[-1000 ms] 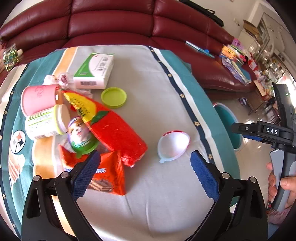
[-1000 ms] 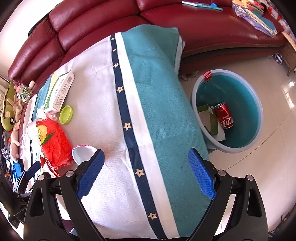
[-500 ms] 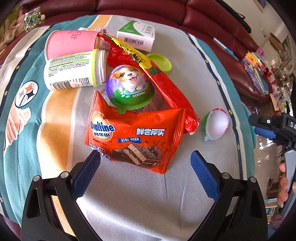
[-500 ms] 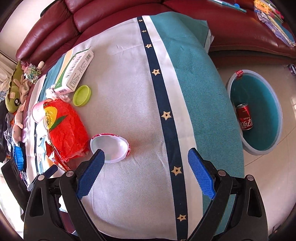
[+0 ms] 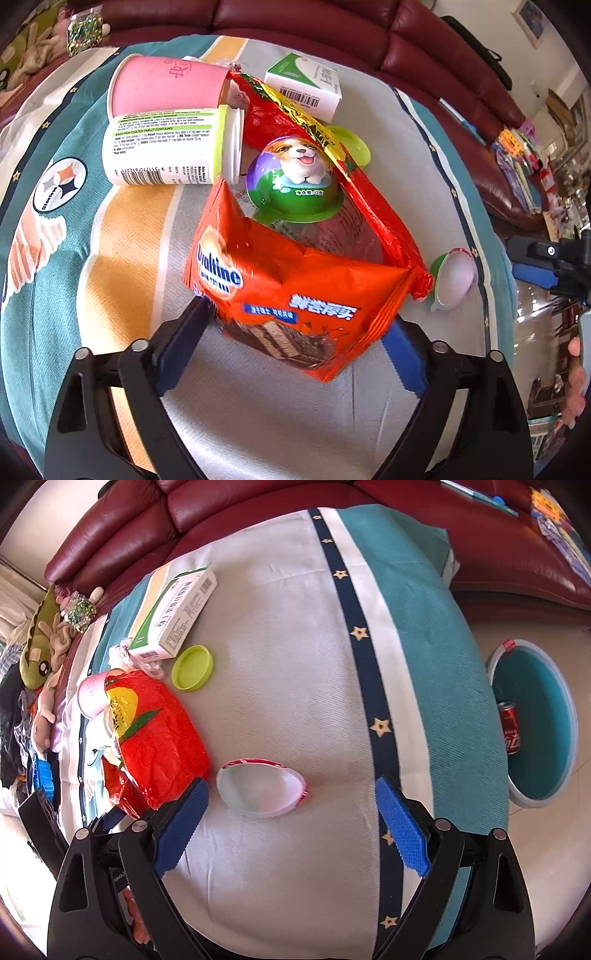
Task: Collect trash
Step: 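Grasp the orange Ovaltine wrapper with the left tool while the right tool grasps the red bag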
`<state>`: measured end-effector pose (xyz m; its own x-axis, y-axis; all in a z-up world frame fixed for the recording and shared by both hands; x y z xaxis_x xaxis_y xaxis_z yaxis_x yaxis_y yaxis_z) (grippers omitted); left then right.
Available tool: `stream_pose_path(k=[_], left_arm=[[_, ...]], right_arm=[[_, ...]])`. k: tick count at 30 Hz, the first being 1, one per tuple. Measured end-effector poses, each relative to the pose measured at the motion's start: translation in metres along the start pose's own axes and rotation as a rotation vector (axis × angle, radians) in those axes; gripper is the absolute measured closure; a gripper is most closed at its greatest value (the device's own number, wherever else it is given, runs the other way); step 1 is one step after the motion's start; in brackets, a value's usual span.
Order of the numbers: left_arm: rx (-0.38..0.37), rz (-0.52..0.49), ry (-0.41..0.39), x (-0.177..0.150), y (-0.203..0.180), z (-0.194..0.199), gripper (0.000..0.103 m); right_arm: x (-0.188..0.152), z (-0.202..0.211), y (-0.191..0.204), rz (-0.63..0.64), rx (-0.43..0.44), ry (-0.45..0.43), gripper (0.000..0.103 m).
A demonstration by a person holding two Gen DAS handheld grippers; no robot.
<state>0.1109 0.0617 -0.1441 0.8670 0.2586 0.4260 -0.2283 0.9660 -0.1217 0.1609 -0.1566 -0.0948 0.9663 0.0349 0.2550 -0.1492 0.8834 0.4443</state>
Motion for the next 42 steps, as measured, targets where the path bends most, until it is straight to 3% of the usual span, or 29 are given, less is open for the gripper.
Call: stream_pose_path(k=[7,14,24,27,29,32,33,35,37,39,40,42], left_arm=[[-0.053,-0.005,-0.009,-0.001,0.018,0.010,0.049],[-0.099,0.025,0.017,-0.003,0.042,0.013,0.050],[-0.105,0.037,0.012,0.003,0.059,0.016,0.047],[-0.092,0.025,0.002,0.003,0.056,0.018,0.048],[-0.084,0.019,-0.001,0.003,0.052,0.020,0.048],[-0.075,0.009,0.002,0.000,0.052,0.023,0.051],[-0.069,0.005,0.002,0.000,0.051,0.023,0.053],[-0.066,0.000,-0.001,0.000,0.048,0.027,0.059],[-0.067,-0.010,-0.005,0.001,0.045,0.029,0.068],[-0.069,-0.020,-0.007,0.001,0.041,0.031,0.068],[-0.070,-0.019,-0.007,0.001,0.040,0.031,0.068],[-0.077,-0.013,-0.005,0.000,0.039,0.031,0.068]], right_arm=[[0.012,-0.043,0.060,0.115,0.064,0.092,0.016],[0.018,-0.085,0.099,0.188,0.121,0.169,0.016],[0.012,-0.115,0.101,0.184,0.153,0.217,0.016],[0.009,-0.109,0.102,0.195,0.150,0.198,0.029],[0.009,-0.103,0.101,0.207,0.139,0.183,0.044],[0.011,-0.092,0.098,0.211,0.121,0.153,0.054],[0.012,-0.088,0.097,0.212,0.117,0.140,0.059],[0.012,-0.081,0.095,0.222,0.110,0.126,0.084],[0.009,-0.078,0.098,0.249,0.120,0.135,0.086],[0.005,-0.075,0.101,0.263,0.128,0.139,0.086],[0.004,-0.075,0.103,0.267,0.127,0.147,0.081],[0.005,-0.072,0.107,0.271,0.126,0.137,0.058]])
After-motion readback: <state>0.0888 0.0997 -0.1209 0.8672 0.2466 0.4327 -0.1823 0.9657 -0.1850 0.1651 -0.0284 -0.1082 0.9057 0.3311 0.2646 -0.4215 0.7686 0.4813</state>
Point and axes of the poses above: each gripper's, at about its wrist camera, not at the fingertips, and z roughly against the way its jaws point, y to its left, x to its top, the point moved 5 cm from there along -z, roughly the way its jaws point, and after that the axes turned 11 degrees about x, right-handed, at the moved point
